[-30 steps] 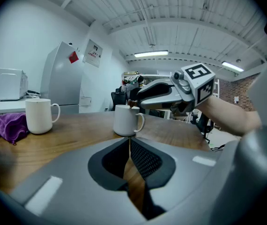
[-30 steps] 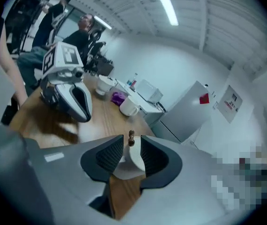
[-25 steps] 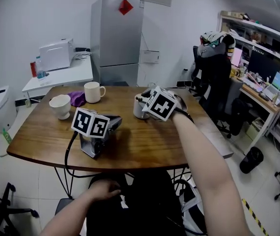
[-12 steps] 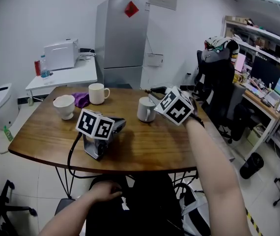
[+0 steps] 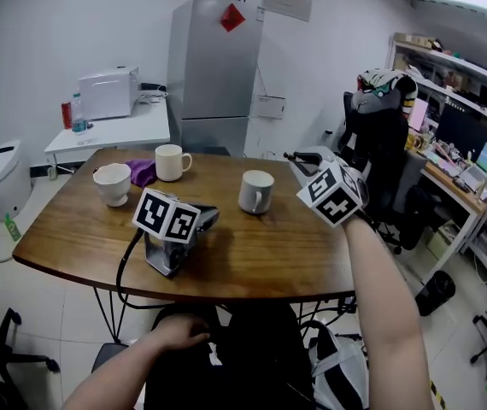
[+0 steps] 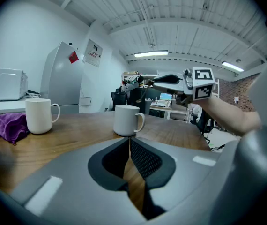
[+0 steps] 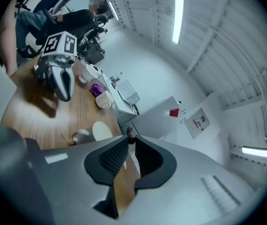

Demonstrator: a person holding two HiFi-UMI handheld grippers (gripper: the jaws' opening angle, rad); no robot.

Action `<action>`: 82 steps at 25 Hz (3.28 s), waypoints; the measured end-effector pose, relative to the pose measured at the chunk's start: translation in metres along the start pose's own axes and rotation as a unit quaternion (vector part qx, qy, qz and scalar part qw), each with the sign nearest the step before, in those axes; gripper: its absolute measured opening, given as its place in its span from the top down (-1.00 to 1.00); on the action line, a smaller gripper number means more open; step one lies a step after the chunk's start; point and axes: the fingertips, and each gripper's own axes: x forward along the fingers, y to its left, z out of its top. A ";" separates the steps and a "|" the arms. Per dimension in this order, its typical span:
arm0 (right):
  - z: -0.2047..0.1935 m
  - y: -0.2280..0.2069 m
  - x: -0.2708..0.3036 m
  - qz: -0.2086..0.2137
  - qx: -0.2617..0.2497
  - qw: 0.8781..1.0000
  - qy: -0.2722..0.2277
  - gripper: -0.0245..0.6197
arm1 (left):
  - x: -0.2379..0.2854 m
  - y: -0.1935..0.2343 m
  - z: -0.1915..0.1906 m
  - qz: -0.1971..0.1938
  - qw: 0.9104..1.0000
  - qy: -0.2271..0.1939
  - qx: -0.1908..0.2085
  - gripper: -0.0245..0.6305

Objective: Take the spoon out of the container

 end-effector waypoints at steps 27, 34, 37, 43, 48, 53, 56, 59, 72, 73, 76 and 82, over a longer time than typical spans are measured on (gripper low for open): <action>-0.102 0.061 0.016 0.046 -0.020 0.993 0.108 0.77 | 0.000 -0.001 0.001 0.000 1.000 0.000 0.000 0.89; -0.113 0.086 0.018 0.099 -0.058 0.984 0.139 0.78 | 0.000 -0.001 0.000 0.000 1.000 0.000 0.000 0.89; -0.115 0.099 0.019 0.132 -0.072 0.977 0.148 0.78 | 0.000 -0.001 0.001 0.000 1.000 0.000 0.000 0.89; -0.126 0.118 0.017 0.200 -0.043 0.961 0.185 0.76 | 0.000 -0.001 0.001 0.000 1.000 0.000 0.000 0.89; -0.127 0.125 0.015 0.243 0.043 0.949 0.196 0.73 | 0.000 -0.001 0.001 0.000 1.000 -0.001 0.000 0.89; -0.126 0.126 0.015 0.260 0.133 0.935 0.199 0.71 | 0.000 -0.001 0.000 0.000 1.000 0.000 0.000 0.89; -0.126 0.125 0.014 0.265 0.164 0.929 0.199 0.66 | -0.001 -0.001 0.000 0.000 1.000 -0.001 0.000 0.89; -0.127 0.124 0.014 0.268 0.190 0.924 0.196 0.59 | 0.000 0.000 -0.001 0.000 1.000 -0.001 0.001 0.89; -0.086 0.098 0.016 0.209 0.318 0.922 0.070 0.83 | -0.001 -0.001 0.000 0.000 1.000 0.000 0.000 0.89; -0.084 0.099 0.016 0.208 0.330 0.918 0.063 0.84 | -0.001 -0.001 0.000 0.000 1.000 0.000 0.000 0.89; -0.078 0.099 0.015 0.210 0.374 0.902 0.038 0.89 | -0.001 -0.001 0.001 0.000 1.000 0.000 0.000 0.89; -0.073 0.112 0.012 0.230 0.424 0.876 0.014 0.90 | 0.000 -0.002 0.001 0.000 1.000 0.000 0.000 0.89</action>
